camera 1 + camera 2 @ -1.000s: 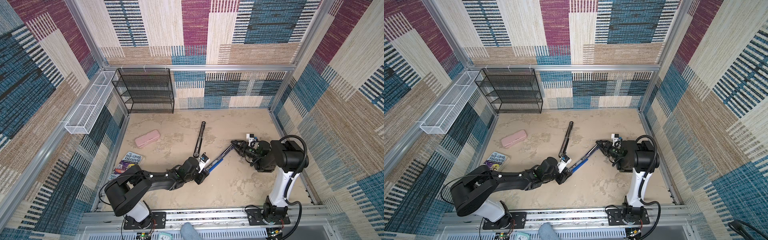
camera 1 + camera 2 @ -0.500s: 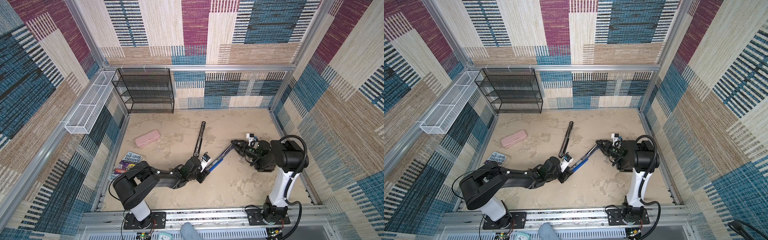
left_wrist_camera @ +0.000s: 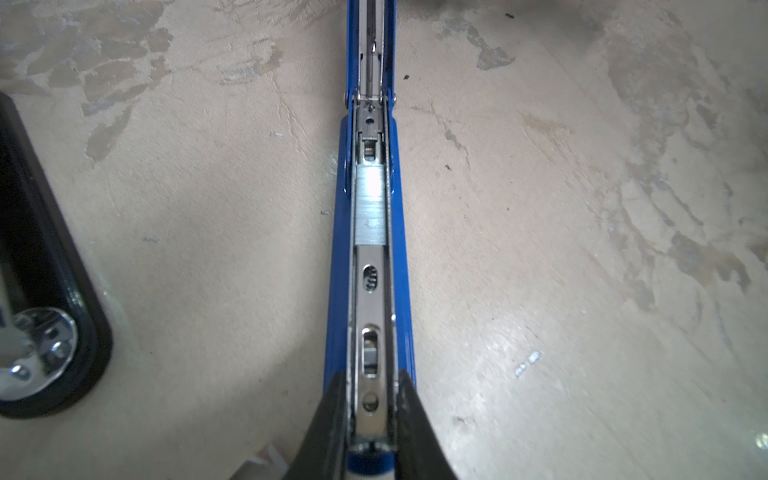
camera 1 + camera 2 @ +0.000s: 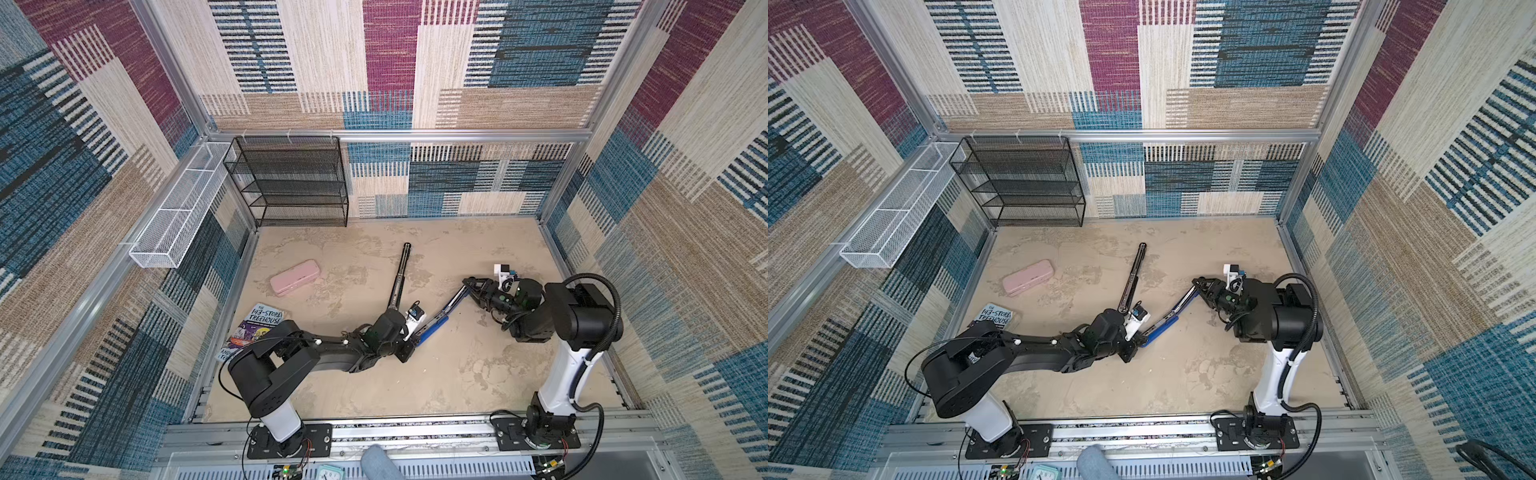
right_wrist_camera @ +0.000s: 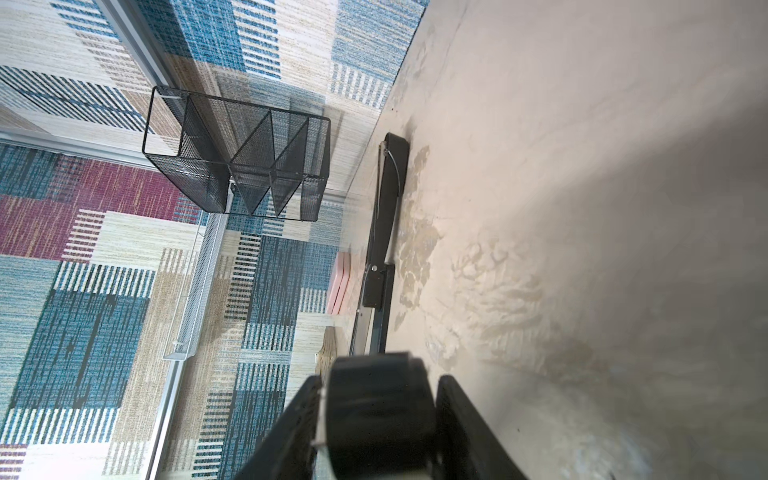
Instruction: Load the staples into the stapler
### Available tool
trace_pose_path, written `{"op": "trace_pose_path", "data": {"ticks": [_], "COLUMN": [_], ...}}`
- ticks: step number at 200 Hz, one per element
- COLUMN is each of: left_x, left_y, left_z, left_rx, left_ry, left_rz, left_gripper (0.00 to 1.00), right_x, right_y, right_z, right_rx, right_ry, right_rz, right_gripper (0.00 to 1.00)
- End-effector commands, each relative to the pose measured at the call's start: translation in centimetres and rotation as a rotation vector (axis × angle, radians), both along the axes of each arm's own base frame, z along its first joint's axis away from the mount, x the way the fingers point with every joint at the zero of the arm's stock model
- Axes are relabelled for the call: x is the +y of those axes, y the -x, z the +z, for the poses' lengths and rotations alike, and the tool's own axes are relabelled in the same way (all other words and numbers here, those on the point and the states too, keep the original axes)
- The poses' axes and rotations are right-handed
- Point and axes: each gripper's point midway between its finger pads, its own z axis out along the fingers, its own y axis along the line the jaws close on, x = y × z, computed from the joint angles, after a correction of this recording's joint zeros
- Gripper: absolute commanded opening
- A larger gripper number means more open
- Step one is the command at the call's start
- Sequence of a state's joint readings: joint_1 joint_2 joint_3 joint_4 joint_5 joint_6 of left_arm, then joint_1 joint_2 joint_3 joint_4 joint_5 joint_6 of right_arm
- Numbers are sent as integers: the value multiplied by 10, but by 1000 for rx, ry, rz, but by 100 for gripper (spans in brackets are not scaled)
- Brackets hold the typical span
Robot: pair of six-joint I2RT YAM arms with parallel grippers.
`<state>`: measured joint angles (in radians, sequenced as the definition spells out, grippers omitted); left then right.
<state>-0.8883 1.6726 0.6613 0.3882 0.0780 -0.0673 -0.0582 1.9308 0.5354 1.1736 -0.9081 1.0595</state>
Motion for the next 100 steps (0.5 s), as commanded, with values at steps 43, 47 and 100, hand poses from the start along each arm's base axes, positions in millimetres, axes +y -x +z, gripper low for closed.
{"op": "trace_pose_path", "data": {"ticks": [43,47,100], "left_x": [-5,-6,-10], "left_y": [-5,-5,-8], "left_z": [11,12,23], "left_rx": [-35,-36,-37], "left_ry": [-17,-16,-2], "left_rz": [-30,-30,-25], "left_gripper": [5,5,5], "right_x": [5,6,26], "right_y": [3,3,9], "right_z": [24,25,40], "right_rx": [-100,-104,-157], "right_ry": [113,122,242], "right_rz": [34,38,72], "right_gripper": [53,52,51]}}
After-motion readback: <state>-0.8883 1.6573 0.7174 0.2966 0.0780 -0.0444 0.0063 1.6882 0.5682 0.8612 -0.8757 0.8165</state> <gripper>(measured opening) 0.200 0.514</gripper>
